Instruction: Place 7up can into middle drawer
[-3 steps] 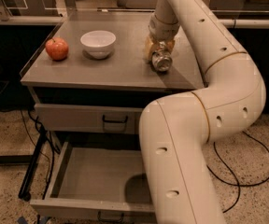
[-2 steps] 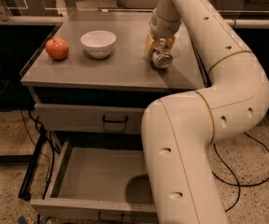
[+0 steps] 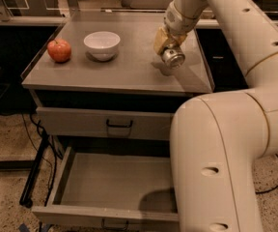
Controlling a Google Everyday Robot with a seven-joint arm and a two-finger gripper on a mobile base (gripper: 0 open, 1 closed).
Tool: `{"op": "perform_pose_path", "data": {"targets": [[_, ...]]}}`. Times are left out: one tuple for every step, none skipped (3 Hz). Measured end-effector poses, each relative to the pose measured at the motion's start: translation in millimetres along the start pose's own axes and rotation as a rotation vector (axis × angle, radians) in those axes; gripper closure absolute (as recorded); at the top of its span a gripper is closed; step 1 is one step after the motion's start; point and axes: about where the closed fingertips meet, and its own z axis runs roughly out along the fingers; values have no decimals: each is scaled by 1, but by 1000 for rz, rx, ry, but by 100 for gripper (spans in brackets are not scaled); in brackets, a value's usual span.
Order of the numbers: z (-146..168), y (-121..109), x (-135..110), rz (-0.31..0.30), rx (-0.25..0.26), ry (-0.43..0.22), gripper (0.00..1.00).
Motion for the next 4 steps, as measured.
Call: {"op": "perform_pose_path", "data": {"targets": [[0, 0, 0, 0, 0, 0, 100], [-3, 2, 10, -2, 5, 23, 100], [-18, 8, 38, 14, 17, 60, 100], [-31, 22, 72, 22, 16, 87, 100]]}}
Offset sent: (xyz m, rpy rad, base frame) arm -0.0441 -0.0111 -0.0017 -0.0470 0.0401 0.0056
